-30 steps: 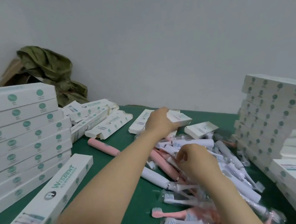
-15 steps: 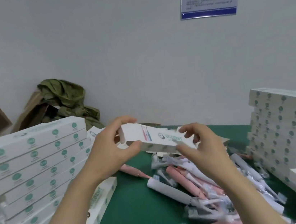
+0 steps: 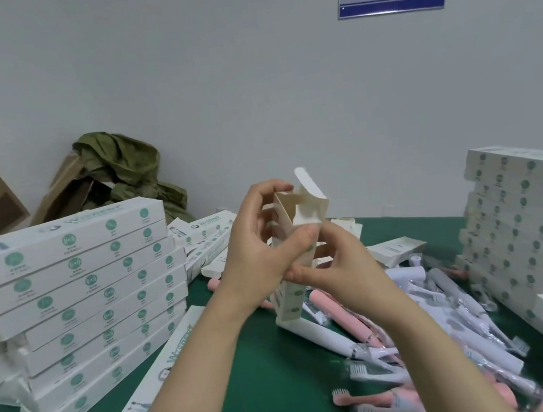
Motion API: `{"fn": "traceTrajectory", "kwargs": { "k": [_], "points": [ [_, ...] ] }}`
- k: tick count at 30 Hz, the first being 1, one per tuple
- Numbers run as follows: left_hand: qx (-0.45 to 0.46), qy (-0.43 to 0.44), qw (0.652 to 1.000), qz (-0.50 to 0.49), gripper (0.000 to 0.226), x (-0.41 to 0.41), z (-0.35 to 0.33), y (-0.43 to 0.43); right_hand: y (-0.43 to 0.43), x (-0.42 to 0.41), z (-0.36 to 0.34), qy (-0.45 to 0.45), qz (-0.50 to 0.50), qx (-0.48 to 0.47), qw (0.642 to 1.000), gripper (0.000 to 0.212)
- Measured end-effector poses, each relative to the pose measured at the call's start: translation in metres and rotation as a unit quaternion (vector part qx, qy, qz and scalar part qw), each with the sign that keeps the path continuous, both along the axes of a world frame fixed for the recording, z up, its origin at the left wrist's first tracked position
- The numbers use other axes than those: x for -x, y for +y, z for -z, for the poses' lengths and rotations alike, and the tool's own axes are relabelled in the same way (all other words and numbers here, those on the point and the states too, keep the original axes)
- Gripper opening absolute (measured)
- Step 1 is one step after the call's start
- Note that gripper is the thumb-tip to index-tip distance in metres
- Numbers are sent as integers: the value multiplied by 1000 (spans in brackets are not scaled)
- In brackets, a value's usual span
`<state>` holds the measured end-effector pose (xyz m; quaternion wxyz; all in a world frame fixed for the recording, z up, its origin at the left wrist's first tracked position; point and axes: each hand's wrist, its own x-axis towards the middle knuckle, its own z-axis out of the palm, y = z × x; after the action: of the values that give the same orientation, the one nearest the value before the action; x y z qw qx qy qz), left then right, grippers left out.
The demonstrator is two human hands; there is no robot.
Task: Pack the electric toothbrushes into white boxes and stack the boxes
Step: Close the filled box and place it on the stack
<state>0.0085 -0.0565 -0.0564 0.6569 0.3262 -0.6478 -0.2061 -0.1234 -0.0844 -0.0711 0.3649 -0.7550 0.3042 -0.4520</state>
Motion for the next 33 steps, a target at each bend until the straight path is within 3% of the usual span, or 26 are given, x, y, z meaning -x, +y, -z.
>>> {"fn": "traceTrajectory", "kwargs": {
  "k": [2,5,7,9,12,17,19,22,33],
  "points": [
    [5,-24,999,-42,40,5,8,-1,-1,10,-7,0,-36,-23,999,46],
    [12,-42,995,-89,35,10,21,3,-1,23,-23,-91,-32,-58,994,64],
    [21,-39,992,-121,32,14,26,5,5,26,-31,-124,-46,-95,987,47],
    [36,-37,988,-148,29,20,28,7,16,21,-34,-61,-58,-77,994,31],
    [63,-60,972,-217,25,31,27,10,28,9,-32,17,-15,31,999,28],
    [-27,-76,975,-207,87,26,29,5,18,11,-29,49,115,119,985,36],
    [-28,-108,960,-256,72,25,32,2,16,14,-28,58,122,125,983,39],
    [-31,-94,962,-255,43,26,37,4,15,15,-26,79,84,111,987,42],
    [-10,-84,948,-308,59,19,47,8,13,14,-21,133,82,141,978,41]
  ]
}}
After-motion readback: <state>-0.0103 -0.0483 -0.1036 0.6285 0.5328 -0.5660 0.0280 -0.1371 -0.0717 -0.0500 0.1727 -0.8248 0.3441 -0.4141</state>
